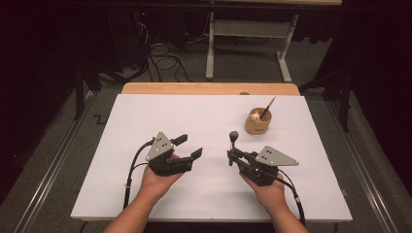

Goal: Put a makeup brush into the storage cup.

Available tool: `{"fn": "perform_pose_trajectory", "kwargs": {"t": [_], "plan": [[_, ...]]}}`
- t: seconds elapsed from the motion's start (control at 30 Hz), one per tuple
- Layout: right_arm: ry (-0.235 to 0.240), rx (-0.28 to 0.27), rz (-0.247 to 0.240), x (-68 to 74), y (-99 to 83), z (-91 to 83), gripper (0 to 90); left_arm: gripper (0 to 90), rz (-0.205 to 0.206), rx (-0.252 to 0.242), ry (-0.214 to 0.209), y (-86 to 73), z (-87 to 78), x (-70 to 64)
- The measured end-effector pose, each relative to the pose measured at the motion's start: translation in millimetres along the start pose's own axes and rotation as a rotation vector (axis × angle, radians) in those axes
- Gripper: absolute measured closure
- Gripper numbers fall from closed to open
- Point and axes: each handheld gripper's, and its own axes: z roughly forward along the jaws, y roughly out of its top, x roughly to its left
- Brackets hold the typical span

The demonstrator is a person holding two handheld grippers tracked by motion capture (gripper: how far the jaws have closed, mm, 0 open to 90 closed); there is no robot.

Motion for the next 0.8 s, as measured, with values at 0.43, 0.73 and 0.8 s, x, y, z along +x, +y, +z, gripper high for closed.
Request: {"fn": "perform_pose_trajectory", "kwargs": {"t": [0.43,0.73,0.8], "plan": [[-0.043,-0.007,0.017,-13.0,-2.7,-12.9,80.6,17.0,-0.017,0.029,0.129,-15.0,-23.0,30.0],[-0.075,-0.016,0.019,-20.3,-3.4,-21.2,80.6,9.7,-0.017,0.032,0.206,-26.5,-37.5,48.2],[-0.083,-0.019,0.016,-22.1,-3.3,-23.2,80.6,6.9,-0.019,0.04,0.219,-30.1,-39.4,51.3]]}}
